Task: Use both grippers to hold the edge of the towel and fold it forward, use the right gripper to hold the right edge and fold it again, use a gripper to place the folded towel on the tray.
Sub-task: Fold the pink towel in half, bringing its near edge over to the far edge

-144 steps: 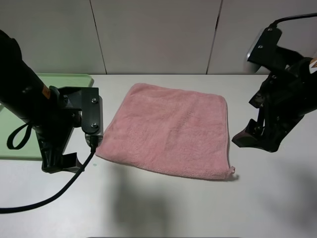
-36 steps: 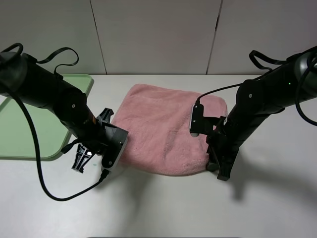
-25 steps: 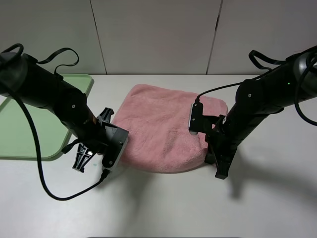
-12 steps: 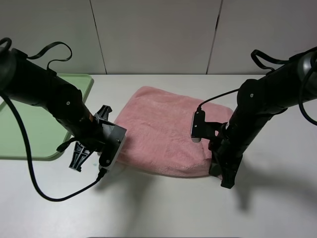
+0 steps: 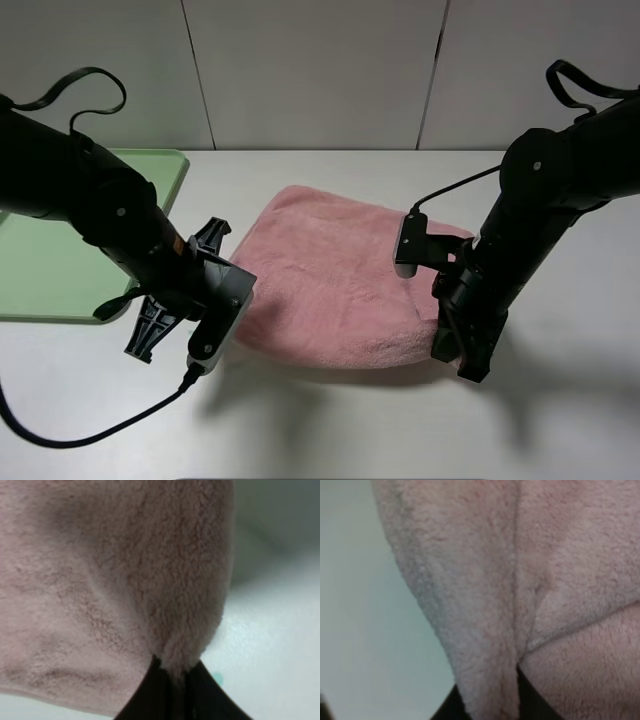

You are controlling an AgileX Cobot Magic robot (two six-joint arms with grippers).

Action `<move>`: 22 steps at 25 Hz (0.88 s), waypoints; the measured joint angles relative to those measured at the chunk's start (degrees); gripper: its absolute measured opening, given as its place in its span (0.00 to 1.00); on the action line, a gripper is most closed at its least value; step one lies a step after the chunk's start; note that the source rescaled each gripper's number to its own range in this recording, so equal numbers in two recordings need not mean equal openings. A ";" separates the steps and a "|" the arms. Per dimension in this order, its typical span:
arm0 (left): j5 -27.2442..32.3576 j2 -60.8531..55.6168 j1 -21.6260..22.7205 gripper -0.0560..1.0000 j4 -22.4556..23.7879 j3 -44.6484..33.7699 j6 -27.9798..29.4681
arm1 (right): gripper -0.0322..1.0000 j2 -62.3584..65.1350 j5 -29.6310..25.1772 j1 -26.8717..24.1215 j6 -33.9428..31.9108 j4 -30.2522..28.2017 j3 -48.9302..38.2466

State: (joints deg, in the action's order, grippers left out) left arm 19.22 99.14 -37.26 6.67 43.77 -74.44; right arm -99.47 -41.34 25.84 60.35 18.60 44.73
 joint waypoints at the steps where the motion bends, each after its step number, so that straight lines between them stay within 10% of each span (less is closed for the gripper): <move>1: 0.35 -0.75 0.00 0.05 0.00 0.00 0.00 | 0.03 0.47 -0.83 0.00 -0.53 0.19 0.00; 22: 17.75 -17.07 0.00 0.05 -5.49 -0.05 0.22 | 0.03 12.16 -13.27 0.00 -6.21 4.58 0.00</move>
State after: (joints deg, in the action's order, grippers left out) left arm 36.97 82.06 -37.26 1.18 43.73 -74.22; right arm -87.30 -54.61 25.84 54.14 23.17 44.73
